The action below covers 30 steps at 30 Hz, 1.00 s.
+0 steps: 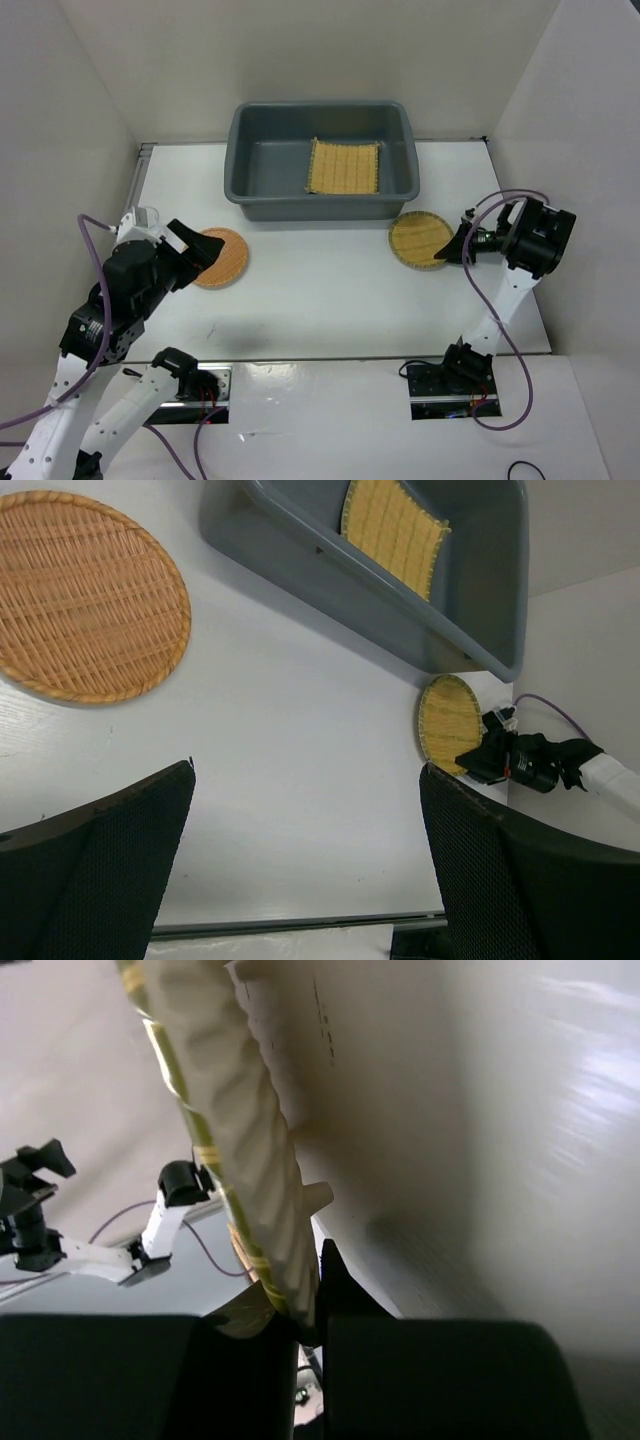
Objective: Place the mixed dishes into the plastic bin
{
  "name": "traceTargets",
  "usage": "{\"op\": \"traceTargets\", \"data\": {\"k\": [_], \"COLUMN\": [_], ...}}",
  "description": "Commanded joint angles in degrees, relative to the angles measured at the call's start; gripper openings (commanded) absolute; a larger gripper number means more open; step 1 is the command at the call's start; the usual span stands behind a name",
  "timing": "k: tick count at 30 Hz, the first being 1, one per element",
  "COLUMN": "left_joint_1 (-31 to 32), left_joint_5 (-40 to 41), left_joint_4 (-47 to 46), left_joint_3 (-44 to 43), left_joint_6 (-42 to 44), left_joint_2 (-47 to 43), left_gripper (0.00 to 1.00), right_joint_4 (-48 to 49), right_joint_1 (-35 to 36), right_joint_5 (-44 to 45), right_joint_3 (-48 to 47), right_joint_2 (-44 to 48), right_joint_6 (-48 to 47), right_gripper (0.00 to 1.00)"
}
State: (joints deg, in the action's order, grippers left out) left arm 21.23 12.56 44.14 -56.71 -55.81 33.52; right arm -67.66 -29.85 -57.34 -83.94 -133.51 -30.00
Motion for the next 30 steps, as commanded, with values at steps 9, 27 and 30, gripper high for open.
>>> {"op": "traceTargets", "data": {"k": [9, 27, 30], "left_joint_1": [-0.2, -0.2, -0.2], "left_joint_5": [0.3, -0.8, -0.8], "left_joint_4": [-1.7, -6.8, -5.0], "left_joint_3": [2.9, 5.2, 5.2], "left_joint_6": [-1.8, 0.1, -0.5], "left_joint_2": [-2.1, -0.4, -2.2], "left_gripper": [0.99, 0.99, 0.99], "right_joint_4": [-6.9, -1.9, -2.9], "right_joint_1": [-7.8, 11.2, 22.9], "right_joint_5": [18.9, -0.1, 6.9], "right_joint_3": [-6.1, -53.0, -61.8], "right_joint_2": [15.1, 24.7, 17.9], "right_joint_6": [-9.6, -0.7, -0.8], "right_gripper": [0.0, 0.0, 0.0]}}
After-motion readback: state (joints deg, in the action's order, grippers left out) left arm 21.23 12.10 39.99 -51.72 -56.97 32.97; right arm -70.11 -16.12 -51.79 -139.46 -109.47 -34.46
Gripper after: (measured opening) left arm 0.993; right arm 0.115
